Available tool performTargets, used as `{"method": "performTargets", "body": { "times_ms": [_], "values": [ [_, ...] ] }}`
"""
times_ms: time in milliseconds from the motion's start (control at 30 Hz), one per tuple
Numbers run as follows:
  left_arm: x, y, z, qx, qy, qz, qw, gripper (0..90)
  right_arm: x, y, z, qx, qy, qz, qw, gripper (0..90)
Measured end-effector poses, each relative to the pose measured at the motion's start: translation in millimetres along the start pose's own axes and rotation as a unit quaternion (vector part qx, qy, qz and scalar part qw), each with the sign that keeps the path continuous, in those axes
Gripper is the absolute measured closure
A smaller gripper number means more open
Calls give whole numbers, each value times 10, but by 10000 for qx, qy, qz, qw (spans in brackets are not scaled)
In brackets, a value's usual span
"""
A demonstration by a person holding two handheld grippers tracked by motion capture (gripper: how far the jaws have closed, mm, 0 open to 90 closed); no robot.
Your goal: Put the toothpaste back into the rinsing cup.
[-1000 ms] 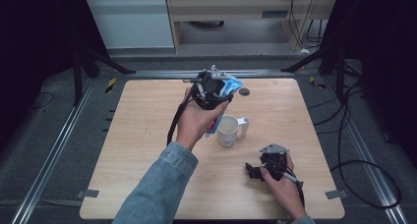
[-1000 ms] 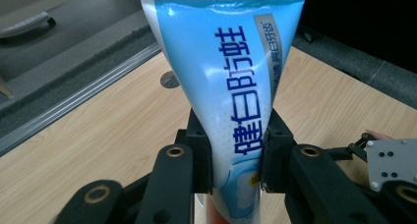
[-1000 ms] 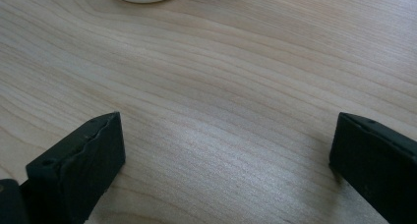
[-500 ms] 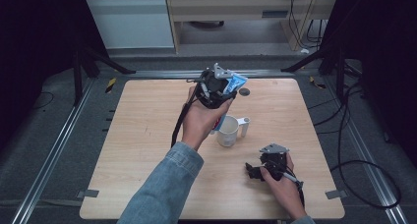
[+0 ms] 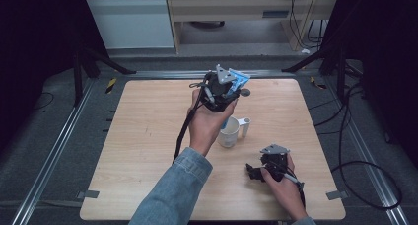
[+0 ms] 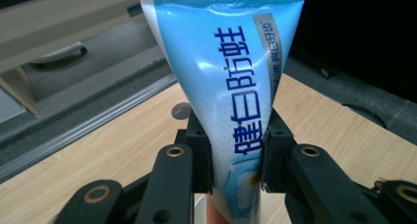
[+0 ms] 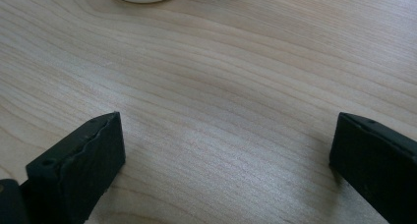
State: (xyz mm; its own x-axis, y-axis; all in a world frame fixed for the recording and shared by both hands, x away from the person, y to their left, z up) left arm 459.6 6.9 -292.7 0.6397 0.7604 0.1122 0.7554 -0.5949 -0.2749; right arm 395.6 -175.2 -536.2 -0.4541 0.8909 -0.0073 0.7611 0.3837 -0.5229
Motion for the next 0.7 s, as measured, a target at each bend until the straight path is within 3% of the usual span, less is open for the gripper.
{"method": "performTargets", "body": {
  "times_ms": [133,333,700],
  "values": [
    [-12,-20,-2,-303,-238,-36,9993,712,0,-1,0,5,3,6,10000,5],
    [-70,-42,10,-624,-394,-125,9972,711,-5,-1,2,-9,-50,-16,10000,5],
    [-145,-24,13,-989,-473,-191,9938,712,-3,-7,2,11,-42,-40,10000,5]
  ]
}}
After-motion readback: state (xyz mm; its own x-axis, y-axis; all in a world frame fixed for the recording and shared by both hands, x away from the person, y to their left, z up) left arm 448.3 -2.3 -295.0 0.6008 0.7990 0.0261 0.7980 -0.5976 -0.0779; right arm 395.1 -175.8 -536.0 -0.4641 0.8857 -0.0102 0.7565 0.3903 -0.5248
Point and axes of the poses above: each handheld gripper's, and its own axes: y roughly forward along the jaws, z roughly out of its underside, x roughly to its left, the point moved 3 cm from there along y, roughly forward along the jaws, and after that the axes turned 12 degrees about -x, right-handed, at the moved point
